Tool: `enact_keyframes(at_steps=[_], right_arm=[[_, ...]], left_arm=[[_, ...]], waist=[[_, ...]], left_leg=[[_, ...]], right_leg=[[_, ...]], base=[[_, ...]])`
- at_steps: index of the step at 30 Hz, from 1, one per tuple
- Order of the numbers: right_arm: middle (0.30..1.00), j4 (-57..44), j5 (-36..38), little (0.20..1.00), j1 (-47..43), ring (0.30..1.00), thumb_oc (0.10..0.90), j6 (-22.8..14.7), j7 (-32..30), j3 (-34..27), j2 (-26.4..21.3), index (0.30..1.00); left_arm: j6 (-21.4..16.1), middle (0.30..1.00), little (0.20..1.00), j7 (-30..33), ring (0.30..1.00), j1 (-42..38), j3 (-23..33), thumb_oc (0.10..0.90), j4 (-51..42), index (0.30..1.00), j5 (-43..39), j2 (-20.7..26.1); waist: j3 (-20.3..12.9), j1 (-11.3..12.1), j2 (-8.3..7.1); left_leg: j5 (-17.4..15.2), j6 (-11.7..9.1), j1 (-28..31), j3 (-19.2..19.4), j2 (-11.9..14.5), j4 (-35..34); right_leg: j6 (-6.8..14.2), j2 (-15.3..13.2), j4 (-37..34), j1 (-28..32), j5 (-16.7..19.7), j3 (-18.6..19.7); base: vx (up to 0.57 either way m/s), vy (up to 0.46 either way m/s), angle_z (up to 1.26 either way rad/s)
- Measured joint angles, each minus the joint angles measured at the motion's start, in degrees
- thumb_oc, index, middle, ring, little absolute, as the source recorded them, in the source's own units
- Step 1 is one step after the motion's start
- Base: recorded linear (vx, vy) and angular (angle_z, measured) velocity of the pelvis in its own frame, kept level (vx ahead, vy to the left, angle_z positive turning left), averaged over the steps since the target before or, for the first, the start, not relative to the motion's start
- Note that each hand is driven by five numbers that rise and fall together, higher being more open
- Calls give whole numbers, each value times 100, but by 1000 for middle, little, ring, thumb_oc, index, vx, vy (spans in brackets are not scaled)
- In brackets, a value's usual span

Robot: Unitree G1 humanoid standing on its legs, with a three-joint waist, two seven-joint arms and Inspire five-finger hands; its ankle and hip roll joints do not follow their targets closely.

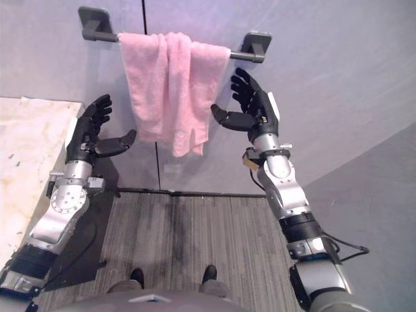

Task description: Organize the bathroom.

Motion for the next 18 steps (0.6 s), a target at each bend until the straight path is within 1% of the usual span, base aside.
enact_keyframes(at_steps=[2, 7, 11, 12, 13, 14, 15, 17, 18], right_arm=[[900, 0, 5, 900, -9, 900, 800, 0, 36, 0, -2, 900], [900, -2, 5, 900, -7, 900, 800, 4, 248, -2, -4, 900], [900, -2, 6, 900, -8, 900, 800, 6, 301, -2, -20, 900], [813, -2, 6, 813, -8, 813, 742, 6, 326, -2, -44, 813], [688, -1, 7, 688, -8, 688, 659, 7, 326, -2, -54, 688], [691, -1, 7, 691, -8, 691, 660, 11, 328, -2, -54, 691], [804, -2, 7, 804, -9, 804, 736, 12, 328, -2, -54, 804], [858, -1, 5, 858, -14, 858, 772, 12, 330, -1, -54, 858], [869, 0, 6, 869, -16, 869, 780, 12, 330, -1, -54, 869]], left_arm=[[2, 900, 900, -2, 900, 13, -21, 800, 0, 900, 0, -9], [0, 900, 900, 40, 900, 387, -26, 800, -69, 900, -4, -45], [0, 900, 900, 46, 900, 621, -29, 800, -69, 900, -5, -48], [0, 900, 900, 47, 900, 647, -30, 800, -69, 900, -5, -48], [0, 900, 900, 54, 900, 657, -30, 800, -69, 900, -6, -48], [0, 900, 900, 61, 900, 659, -29, 800, -69, 900, -6, -48], [0, 900, 900, 75, 900, 663, -29, 800, -69, 900, -10, -48], [0, 900, 900, 116, 900, 667, -29, 800, -69, 900, -16, -47], [0, 900, 900, 117, 900, 671, -29, 800, -68, 900, -16, -47]], waist=[[0, 13, 0], [-3, 10, 5], [-10, 72, 17], [-14, 95, 23], [-14, 137, 24], [-16, 159, 27], [-23, 179, 35], [-43, 207, 44], [-59, 218, 49]], left_leg=[[11, -22, -8, -12, 72, -1], [47, -78, -5, 3, 82, -4], [92, -116, -44, -27, 108, -6], [110, -124, -74, -58, 108, -6], [128, -121, -87, -68, 108, -5], [132, -121, -91, -76, 109, -6], [137, -121, -97, -97, 109, -6], [153, -130, -117, -134, 109, -5], [156, -131, -130, -146, 109, -5]], right_leg=[[-26, 72, -1, 0, -62, 2], [-19, 82, -1, 2, -221, 44], [-43, 106, -4, -26, -238, 47], [-43, 106, -14, -40, -238, 39], [-44, 107, -20, -51, -237, 36], [-44, 108, -22, -50, -237, 34], [-44, 108, -22, -44, -237, 21], [-44, 106, -22, -41, -237, -12], [-45, 106, -21, -45, -237, -22]], base=[[165, 6, -1], [110, 30, -4], [83, 30, 2], [63, 21, 6], [55, 18, 6], [66, 24, 5], [44, 15, 6], [60, 5, 8], [52, -5, 7]])
